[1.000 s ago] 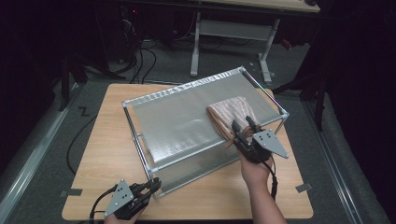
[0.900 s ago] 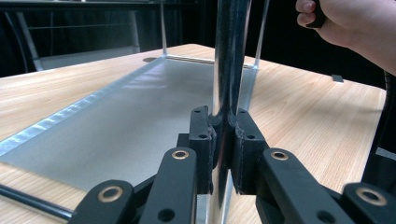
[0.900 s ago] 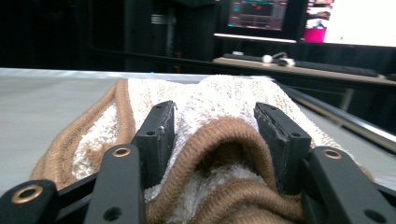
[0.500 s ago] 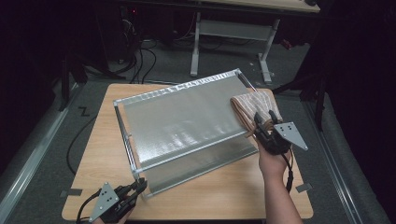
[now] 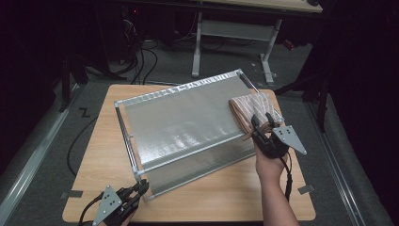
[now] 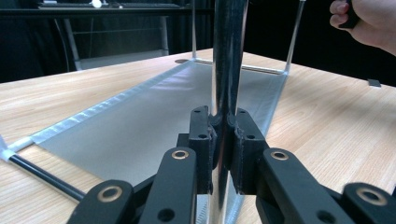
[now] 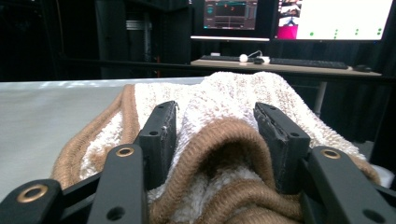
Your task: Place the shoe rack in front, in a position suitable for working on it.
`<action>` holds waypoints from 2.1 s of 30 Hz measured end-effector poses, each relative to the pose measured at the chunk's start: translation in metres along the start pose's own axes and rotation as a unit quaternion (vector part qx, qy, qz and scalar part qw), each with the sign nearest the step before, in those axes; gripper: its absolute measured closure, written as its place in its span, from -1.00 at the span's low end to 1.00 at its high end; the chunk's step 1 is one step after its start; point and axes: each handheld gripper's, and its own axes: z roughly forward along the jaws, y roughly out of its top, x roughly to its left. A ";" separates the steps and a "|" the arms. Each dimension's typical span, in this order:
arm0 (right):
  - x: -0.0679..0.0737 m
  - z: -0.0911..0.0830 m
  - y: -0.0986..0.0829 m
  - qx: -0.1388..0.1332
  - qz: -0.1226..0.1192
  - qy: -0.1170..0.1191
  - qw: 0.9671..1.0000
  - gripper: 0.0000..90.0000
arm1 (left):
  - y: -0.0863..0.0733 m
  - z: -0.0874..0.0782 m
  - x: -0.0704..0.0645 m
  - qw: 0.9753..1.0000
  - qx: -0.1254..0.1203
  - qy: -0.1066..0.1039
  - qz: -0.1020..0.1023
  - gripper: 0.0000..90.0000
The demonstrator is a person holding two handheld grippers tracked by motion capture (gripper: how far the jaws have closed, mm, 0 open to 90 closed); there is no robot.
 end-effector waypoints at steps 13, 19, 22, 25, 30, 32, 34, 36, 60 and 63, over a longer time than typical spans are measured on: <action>0.052 -0.011 -0.002 -0.007 -0.001 0.051 0.999 0.12 | 0.005 0.022 -0.009 0.999 -0.002 -0.032 0.012 0.79; 0.078 -0.020 -0.004 -0.012 0.002 0.071 0.997 0.12 | 0.006 0.035 -0.017 0.998 -0.001 -0.060 0.009 0.79; 0.094 -0.026 -0.004 -0.017 0.002 0.084 0.996 0.12 | 0.008 0.041 -0.020 0.997 0.000 -0.071 0.011 0.79; 0.109 -0.033 -0.006 -0.020 0.006 0.096 0.995 0.11 | 0.008 0.045 -0.021 0.997 0.000 -0.079 0.012 0.79; 0.131 -0.042 -0.006 -0.019 0.010 0.118 0.993 0.11 | 0.009 0.049 -0.023 0.996 0.000 -0.087 0.012 0.79; 0.140 -0.046 -0.006 -0.018 0.007 0.127 0.992 0.11 | 0.010 0.051 -0.023 0.996 0.000 -0.091 0.014 0.79; 0.148 -0.049 -0.006 -0.018 0.010 0.137 0.990 0.11 | 0.010 0.053 -0.023 0.996 0.001 -0.093 0.016 0.79; 0.157 -0.052 -0.006 -0.018 0.011 0.149 0.989 0.11 | 0.010 0.053 -0.023 0.995 0.001 -0.095 0.015 0.79; 0.186 -0.061 -0.006 -0.023 -0.017 0.195 0.980 0.10 | 0.011 0.051 -0.022 0.995 0.005 -0.102 0.007 0.79; 0.184 -0.060 -0.006 -0.021 -0.016 0.192 0.981 0.10 | 0.010 0.050 -0.021 0.995 0.006 -0.102 0.009 0.79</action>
